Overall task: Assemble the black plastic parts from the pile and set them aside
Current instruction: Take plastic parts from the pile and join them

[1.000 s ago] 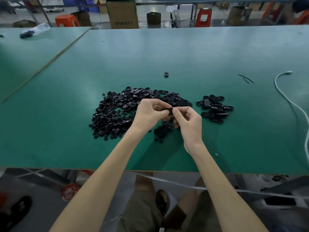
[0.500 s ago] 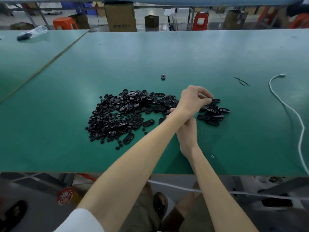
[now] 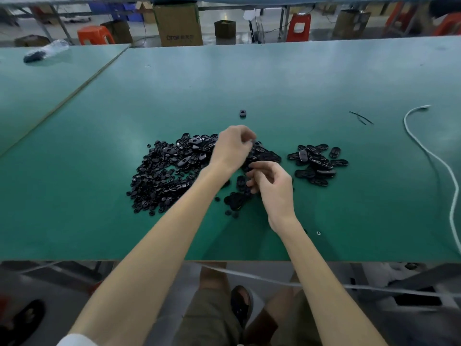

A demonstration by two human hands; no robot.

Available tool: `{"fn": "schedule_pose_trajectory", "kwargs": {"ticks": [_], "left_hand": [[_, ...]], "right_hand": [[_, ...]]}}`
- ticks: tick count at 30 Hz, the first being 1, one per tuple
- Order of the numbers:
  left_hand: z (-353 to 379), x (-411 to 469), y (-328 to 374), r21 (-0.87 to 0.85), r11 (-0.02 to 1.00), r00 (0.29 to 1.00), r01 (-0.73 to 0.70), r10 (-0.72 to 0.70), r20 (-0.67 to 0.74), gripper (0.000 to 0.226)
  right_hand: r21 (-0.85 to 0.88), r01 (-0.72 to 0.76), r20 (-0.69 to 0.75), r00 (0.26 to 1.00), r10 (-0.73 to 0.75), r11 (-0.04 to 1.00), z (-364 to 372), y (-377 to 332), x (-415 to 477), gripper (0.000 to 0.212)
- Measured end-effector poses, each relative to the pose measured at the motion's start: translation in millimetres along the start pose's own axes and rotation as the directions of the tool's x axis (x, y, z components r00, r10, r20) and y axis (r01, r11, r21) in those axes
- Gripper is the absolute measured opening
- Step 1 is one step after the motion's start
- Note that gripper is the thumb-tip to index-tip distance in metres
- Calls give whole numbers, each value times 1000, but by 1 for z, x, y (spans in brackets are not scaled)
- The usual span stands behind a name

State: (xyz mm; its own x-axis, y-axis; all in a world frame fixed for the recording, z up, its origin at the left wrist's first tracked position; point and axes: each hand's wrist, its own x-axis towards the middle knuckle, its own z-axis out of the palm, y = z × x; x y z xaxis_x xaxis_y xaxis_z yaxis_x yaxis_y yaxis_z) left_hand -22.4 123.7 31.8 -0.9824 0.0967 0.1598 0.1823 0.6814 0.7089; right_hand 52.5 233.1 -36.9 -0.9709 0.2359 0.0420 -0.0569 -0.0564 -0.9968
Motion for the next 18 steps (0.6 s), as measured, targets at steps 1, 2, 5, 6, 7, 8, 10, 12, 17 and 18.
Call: {"fn": "schedule_pose_trajectory", "kwargs": {"ticks": [1,2,5,6,7,8,10,12,17,18], "left_hand": [[-8,-1,-9,96,995,999,-7,3,40,24],[-14,-3,-19,195,981,996,-20,2,90,27],[-18,-12,-40,384,921,983,-60,-12,183,35],[-17,-16,-44,390,918,985,-69,1,173,36],[-15,-19,-48,386,919,989,-79,22,149,35],[-13,-22,-50,382,920,992,-89,47,117,33],[-9,-26,-53,363,926,994,-103,89,55,28],[-7,-29,-54,319,942,994,-105,105,17,24],[-10,-34,-58,249,964,994,-91,102,-30,18],[-11,-35,-57,213,973,995,-86,97,-39,17]], "right_hand": [[-5,6,-1,1000,-6,1000,1,0,0,19],[-6,10,-1,1000,-10,1000,1,1,0,19],[-7,17,-2,1000,-17,1000,1,1,0,17],[-7,18,0,1000,-18,1000,0,1,0,17],[-8,18,2,1000,-18,1000,1,1,0,17],[-9,19,3,1000,-18,1000,0,1,0,16],[-10,19,4,1000,-19,1000,0,0,-1,16],[-11,17,0,1000,-17,1000,-1,-1,-2,17],[3,17,0,1000,-17,1000,-2,1,-1,17],[10,17,-1,1000,-17,1000,-2,1,-1,16]]}}
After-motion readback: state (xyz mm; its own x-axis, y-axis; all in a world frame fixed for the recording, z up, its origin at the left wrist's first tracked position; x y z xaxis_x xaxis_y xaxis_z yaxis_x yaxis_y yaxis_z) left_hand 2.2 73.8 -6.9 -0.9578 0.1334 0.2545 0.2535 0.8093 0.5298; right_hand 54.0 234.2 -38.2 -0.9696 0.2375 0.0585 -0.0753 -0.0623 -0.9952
